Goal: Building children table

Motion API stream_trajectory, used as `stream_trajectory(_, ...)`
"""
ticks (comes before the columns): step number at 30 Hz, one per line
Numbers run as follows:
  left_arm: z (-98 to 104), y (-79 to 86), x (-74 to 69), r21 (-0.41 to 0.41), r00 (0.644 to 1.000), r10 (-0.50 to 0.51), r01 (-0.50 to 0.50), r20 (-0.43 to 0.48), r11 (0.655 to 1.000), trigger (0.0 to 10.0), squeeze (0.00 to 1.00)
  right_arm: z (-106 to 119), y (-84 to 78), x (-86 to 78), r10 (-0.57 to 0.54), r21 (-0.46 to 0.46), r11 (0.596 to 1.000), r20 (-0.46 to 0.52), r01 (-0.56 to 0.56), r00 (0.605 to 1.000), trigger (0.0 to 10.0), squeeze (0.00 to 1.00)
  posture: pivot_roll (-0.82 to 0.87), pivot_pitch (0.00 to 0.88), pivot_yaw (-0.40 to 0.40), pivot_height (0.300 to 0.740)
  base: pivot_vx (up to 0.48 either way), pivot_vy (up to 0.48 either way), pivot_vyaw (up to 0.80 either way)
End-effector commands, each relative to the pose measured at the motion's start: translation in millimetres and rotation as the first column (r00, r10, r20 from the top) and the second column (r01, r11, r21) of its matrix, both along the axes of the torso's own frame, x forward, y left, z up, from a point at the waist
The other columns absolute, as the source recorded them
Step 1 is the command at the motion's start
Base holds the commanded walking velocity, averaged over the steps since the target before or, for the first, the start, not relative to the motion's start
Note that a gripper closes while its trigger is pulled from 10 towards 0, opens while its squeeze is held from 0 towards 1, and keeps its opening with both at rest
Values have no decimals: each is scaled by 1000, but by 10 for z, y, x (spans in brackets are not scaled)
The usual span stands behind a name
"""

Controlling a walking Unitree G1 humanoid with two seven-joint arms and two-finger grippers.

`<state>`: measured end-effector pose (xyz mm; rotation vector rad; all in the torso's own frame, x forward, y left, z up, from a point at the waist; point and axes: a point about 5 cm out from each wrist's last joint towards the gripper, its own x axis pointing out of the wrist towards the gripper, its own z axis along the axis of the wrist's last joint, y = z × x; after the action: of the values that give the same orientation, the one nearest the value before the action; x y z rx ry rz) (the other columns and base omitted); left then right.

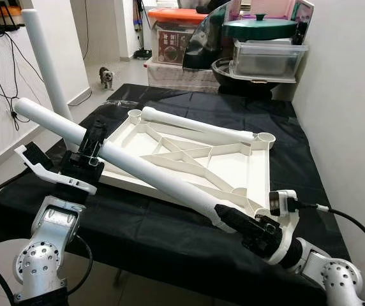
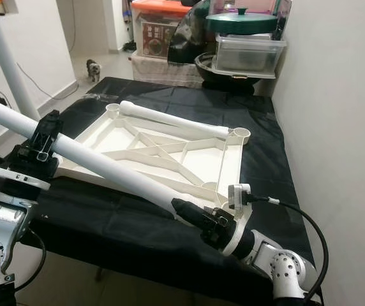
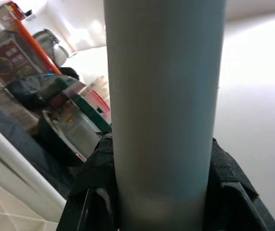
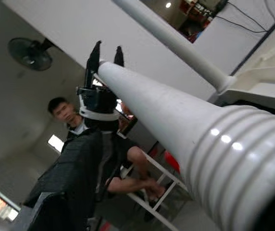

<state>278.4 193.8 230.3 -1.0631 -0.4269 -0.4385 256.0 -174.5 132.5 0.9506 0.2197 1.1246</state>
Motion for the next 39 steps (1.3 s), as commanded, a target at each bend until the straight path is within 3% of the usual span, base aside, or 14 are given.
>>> stream_trajectory(1,-29,61,16,15,999,34,-34,-29,999,10000,0,-39,-87,36,-58,-37,998,-10,57,998,10000,0,149,0,-56,740,0,0,0)
stream_trajectory(6,155,131,60,-9,998,63,-63,11,998,10000,0,-221,-370,107,-202,-127,973,-78,191,976,10000,0,147,0,-59,740,0,0,0)
stream_trajectory(13,251,135,91,-10,996,78,-77,33,997,10000,0,-279,-455,119,-252,-159,959,-88,236,964,10000,0,146,0,-59,740,0,0,0)
stream_trajectory(15,353,145,118,0,994,98,-98,53,995,10000,0,-291,-594,224,-395,-230,899,-57,373,917,10000,0,149,0,-57,740,0,0,0)
stream_trajectory(17,353,145,118,0,994,98,-98,53,995,10000,0,-291,-594,224,-395,-230,899,-57,373,917,10000,0,149,0,-57,740,0,0,0)
stream_trajectory(19,417,149,169,109,987,151,-157,59,982,10000,0,-160,-772,459,-623,-300,745,4,595,782,10000,0,140,0,-45,740,0,0,0)
stream_trajectory(20,417,149,169,109,987,151,-157,59,982,10000,0,-160,-772,459,-623,-300,745,4,595,782,10000,0,140,0,-45,740,0,0,0)
stream_trajectory(21,428,149,201,176,981,188,-195,55,965,10000,0,-80,-813,541,-686,-308,686,27,659,727,10000,0,140,0,-45,740,0,0,0)
stream_trajectory(22,428,149,201,176,981,188,-195,55,965,10000,0,-80,-813,541,-686,-308,686,27,659,727,10000,0,140,0,-45,740,0,0,0)
stream_trajectory(23,434,145,235,223,975,215,-221,53,949,10000,0,1,-814,608,-720,-328,638,69,697,691,10000,0,140,0,-46,740,0,0,-494)
stream_trajectory(26,440,143,256,246,972,229,-235,51,940,10000,0,46,-809,648,-732,-339,611,101,715,673,10000,0,140,0,-46,740,0,0,-677)
stream_trajectory(28,461,109,292,282,966,252,-256,51,925,10000,0,173,-759,746,-755,-365,536,194,761,626,10000,0,140,0,-39,740,0,0,-775)
stream_trajectory(35,569,10,332,365,964,255,-265,77,892,10000,0,460,-358,828,-654,-349,546,390,761,648,10000,0,139,0,-33,740,0,0,-780)
stream_trajectory(39,632,-74,318,397,966,232,-257,110,881,10000,0,504,-243,826,-617,-339,571,424,748,663,10000,0,141,0,-34,740,0,0,-780)
